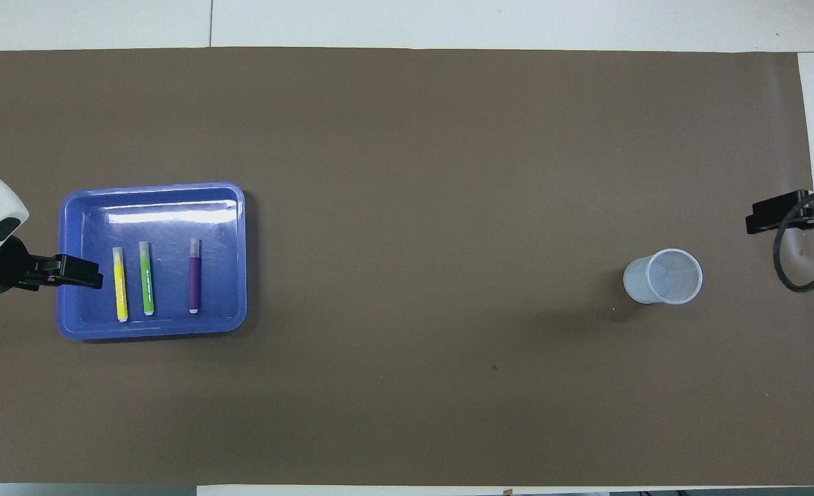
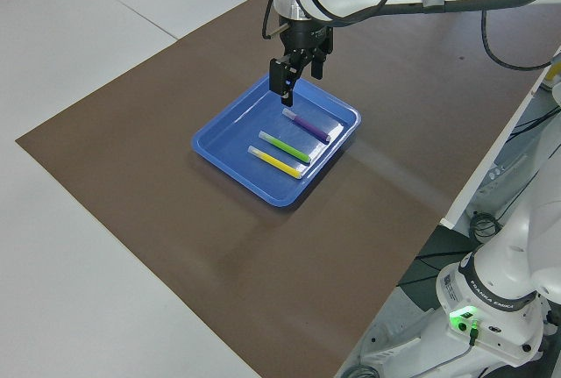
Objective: Transfer and insert pens with both arms
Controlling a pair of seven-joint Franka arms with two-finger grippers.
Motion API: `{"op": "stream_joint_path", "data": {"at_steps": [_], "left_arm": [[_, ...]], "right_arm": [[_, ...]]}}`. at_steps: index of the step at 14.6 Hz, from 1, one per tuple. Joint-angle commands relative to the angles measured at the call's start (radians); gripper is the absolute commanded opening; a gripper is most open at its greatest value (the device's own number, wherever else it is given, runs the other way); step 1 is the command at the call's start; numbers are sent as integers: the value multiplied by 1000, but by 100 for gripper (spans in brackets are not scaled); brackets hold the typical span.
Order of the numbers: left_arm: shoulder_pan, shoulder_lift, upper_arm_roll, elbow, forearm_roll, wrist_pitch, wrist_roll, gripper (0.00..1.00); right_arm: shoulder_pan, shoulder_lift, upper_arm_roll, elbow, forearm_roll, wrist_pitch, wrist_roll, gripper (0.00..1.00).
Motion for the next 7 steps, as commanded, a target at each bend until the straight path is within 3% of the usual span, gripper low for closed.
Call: {"op": "stream_joint_path", "data": {"at_steps": [1, 7], "left_arm": [[22, -21, 3, -103, 10, 123, 53, 100], [76, 77, 3, -158, 12, 289, 96, 100]], "right_arm": [[-13, -18, 5, -15, 15, -5, -23, 100], [-13, -18, 5, -15, 15, -5, -23, 100]]}}
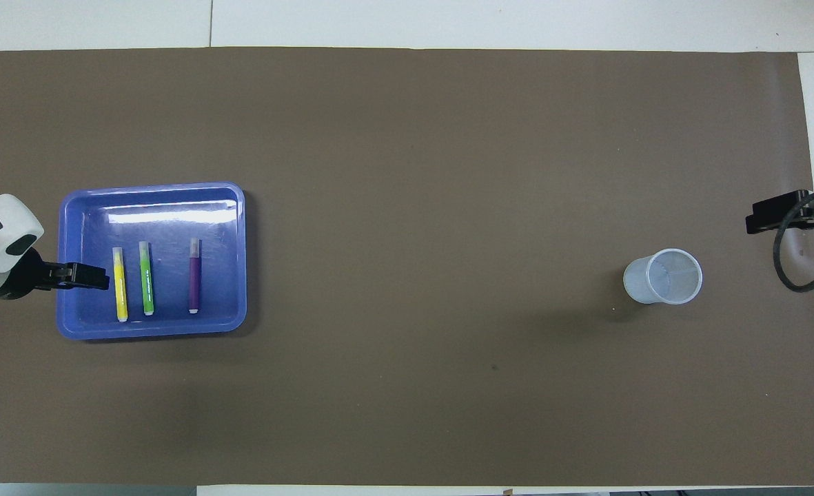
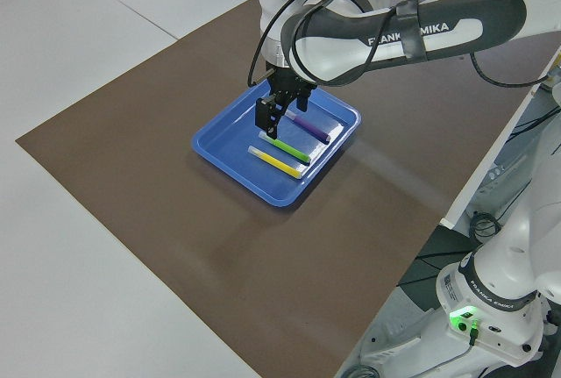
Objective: Transfer and insert pens with both arms
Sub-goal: 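Lower the left gripper onto the yellow pen in the tray and grasp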
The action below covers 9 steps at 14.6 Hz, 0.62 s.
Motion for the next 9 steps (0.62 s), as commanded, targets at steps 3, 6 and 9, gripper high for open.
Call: {"op": "stream_joint_path", "data": {"at_steps": [3, 6, 9], "left_arm": [[43, 81, 2, -37, 18, 136, 17, 100], [49, 122, 2, -50, 18, 178, 12, 100], [46, 140, 2, -58, 18, 202, 1, 95]], "right_arm": [[-13, -18, 6, -15, 15, -5, -23, 100], [-13, -18, 6, -15, 15, -5, -23, 100], [-13, -18, 6, -15, 15, -5, -23, 100]]}}
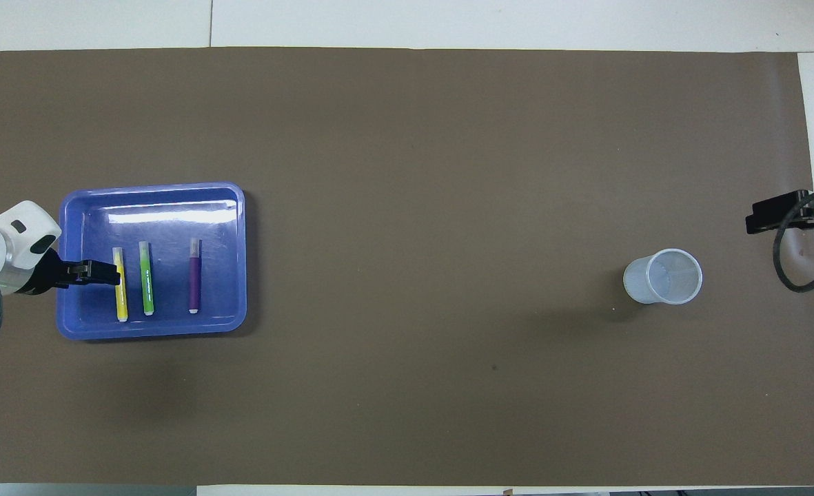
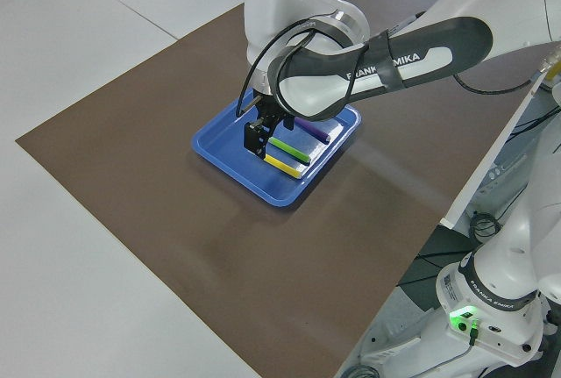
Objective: Transfer and insert pens with both arms
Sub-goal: 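Lower the left gripper onto the yellow pen in the tray and grasp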
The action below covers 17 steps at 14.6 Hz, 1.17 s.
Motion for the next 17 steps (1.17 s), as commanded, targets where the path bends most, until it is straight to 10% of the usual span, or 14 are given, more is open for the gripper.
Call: {"op": "stream_joint_path", "data": {"at_steps": [1, 17], "left_arm": [[1, 1, 2, -24, 18, 36, -5, 93], [-51, 67, 2, -21, 68, 116, -176, 53]], "right_arm": [[-13, -18, 5, -15, 15, -5, -23, 100], [-13, -18, 5, -15, 15, -5, -23, 100]]}}
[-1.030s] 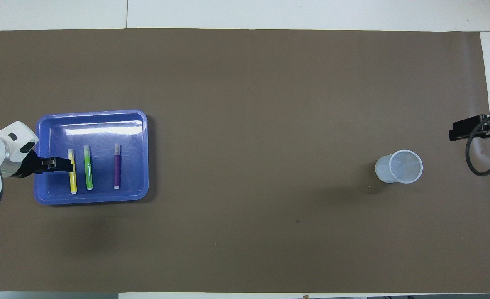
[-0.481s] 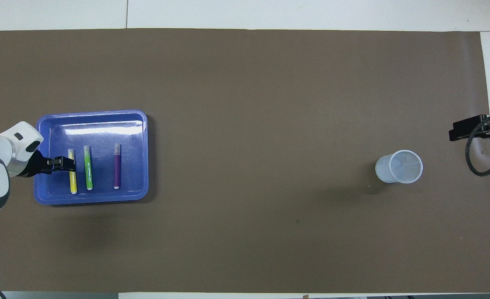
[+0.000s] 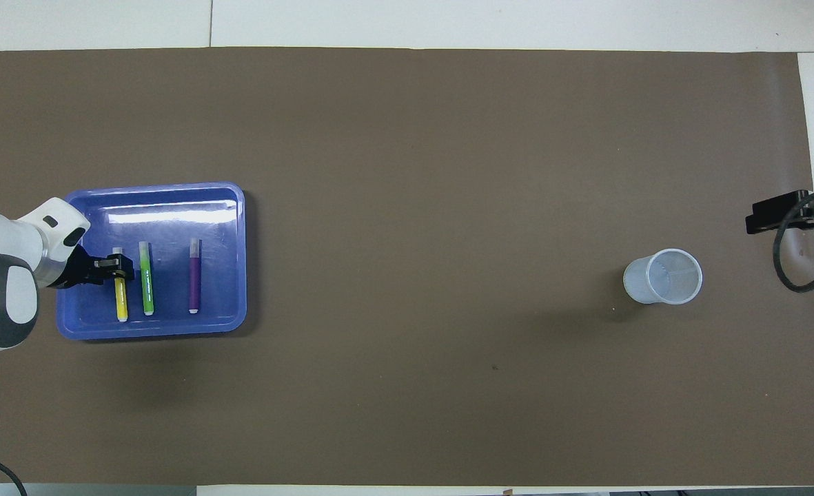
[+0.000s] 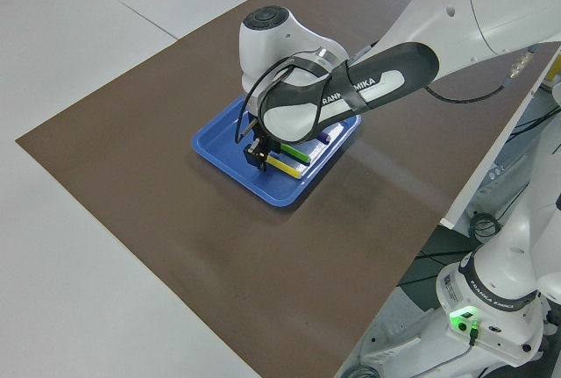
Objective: Transfer and insert pens with both arms
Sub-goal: 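Lower the left gripper onto the yellow pen in the tray and grasp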
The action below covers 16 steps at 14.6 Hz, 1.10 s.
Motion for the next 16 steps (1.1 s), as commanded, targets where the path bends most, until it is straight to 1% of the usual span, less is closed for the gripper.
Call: {"op": "stream_joint_path", "data": {"at_steps": [1, 3, 4, 5, 6, 13, 15, 16], "left_arm": [[-10, 3, 6, -13, 31, 33, -27, 50], [-10, 3, 6, -11, 31, 33, -27, 41], [-10, 3, 6, -11, 31, 34, -27, 32], [-10, 3, 6, -11, 31, 36, -27, 19], [-10, 3, 6, -11, 31, 37, -27, 1], [-9, 10, 6, 0, 32, 41, -30, 0], [-10, 16, 4, 35, 32, 12, -50, 0], [-13, 23, 1, 70, 32, -36, -68, 0]], "right_arm": [[-13, -18, 6, -15, 15, -5, -23, 100], [-13, -18, 6, -15, 15, -5, -23, 100], [-13, -18, 6, -15, 15, -5, -23, 100], [-13, -18, 5, -15, 15, -5, -23, 100], [-13, -18, 6, -15, 15, -5, -23, 100], [-13, -18, 5, -15, 15, -5, -23, 100], [-13, -18, 6, -15, 15, -5, -23, 100], [-13, -18, 6, -15, 15, -5, -23, 100]]}}
